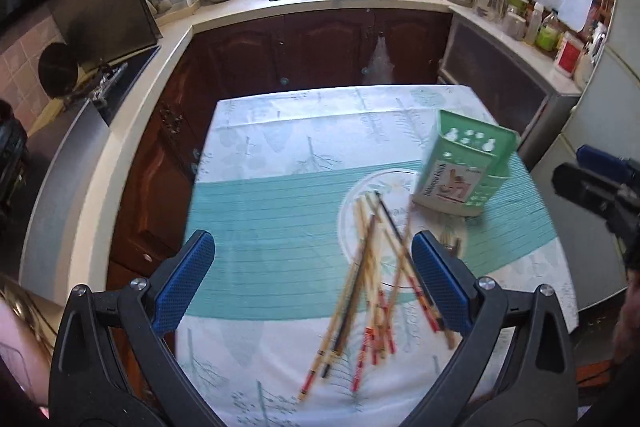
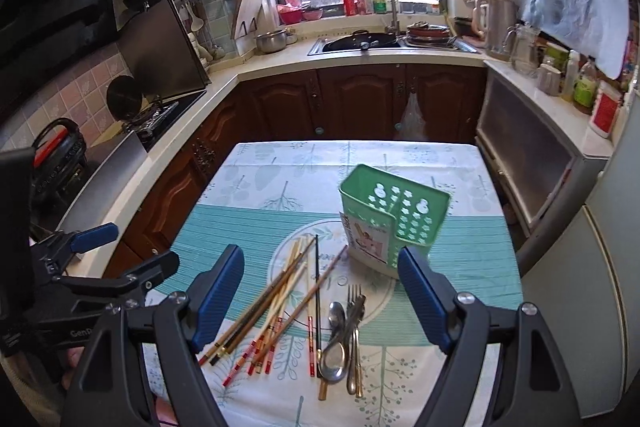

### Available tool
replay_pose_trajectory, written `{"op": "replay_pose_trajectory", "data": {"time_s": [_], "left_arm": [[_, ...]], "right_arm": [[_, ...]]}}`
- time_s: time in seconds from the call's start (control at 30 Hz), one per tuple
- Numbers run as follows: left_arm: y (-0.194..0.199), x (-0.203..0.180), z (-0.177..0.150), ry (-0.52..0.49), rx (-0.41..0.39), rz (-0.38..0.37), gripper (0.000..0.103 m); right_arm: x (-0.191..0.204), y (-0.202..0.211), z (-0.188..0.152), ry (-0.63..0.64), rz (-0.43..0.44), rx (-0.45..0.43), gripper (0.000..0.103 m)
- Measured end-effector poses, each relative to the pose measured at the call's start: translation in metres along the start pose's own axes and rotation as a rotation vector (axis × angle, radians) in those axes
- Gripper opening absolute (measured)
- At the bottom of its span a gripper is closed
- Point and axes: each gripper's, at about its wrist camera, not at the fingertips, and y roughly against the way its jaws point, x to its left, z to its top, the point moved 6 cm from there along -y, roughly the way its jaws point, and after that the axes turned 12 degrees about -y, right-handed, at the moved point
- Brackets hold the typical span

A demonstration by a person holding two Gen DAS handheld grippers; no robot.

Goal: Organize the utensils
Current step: 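Lower the left tool to the pile and close on a plain wooden chopstick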

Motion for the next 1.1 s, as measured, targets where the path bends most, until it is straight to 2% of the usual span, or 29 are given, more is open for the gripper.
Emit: {"op": "replay_pose_trajectory", "data": {"time_s": [0.1,0.27,0.33,0.4,0.43,0.5,0.57,0.63,0.83,1.0,1.1], "left_arm": [[-0.025,0.008,0.005,-0.029,0.039,-0.024,0.098],[-0.085,0.005,-0.006,-0.042,0.142,-0.138,0.096],[-0.104,-0.003,-0.016,-0.058,0.172,-0.193,0.087],[-0.122,-0.013,-0.029,-0.084,0.210,-0.236,0.074],[-0.132,-0.018,-0.037,-0.098,0.239,-0.259,0.071],[-0.147,-0.024,-0.051,-0.110,0.282,-0.294,0.057],[-0.157,-0.028,-0.065,-0.115,0.315,-0.327,0.050],[-0.162,-0.031,-0.078,-0.122,0.337,-0.358,0.049],[-0.163,-0.039,-0.101,-0.178,0.366,-0.389,0.047],[-0.169,-0.048,-0.109,-0.225,0.408,-0.383,0.031],[-0.169,-0.048,-0.113,-0.233,0.429,-0.384,0.026]], "right_arm": [[0.001,-0.015,0.015,0.000,0.014,0.037,0.079],[-0.003,-0.066,0.018,-0.055,0.027,0.184,0.079],[-0.006,-0.083,0.014,-0.081,0.027,0.232,0.075],[-0.011,-0.107,0.003,-0.125,0.028,0.299,0.064],[-0.014,-0.118,-0.004,-0.153,0.034,0.334,0.062],[-0.017,-0.134,-0.018,-0.188,0.040,0.389,0.056],[-0.018,-0.150,-0.036,-0.212,0.035,0.446,0.054],[-0.016,-0.159,-0.050,-0.216,0.035,0.485,0.053],[-0.011,-0.171,-0.082,-0.235,0.057,0.569,0.053],[-0.011,-0.178,-0.091,-0.246,0.064,0.602,0.053],[-0.010,-0.180,-0.092,-0.250,0.063,0.605,0.053]]}}
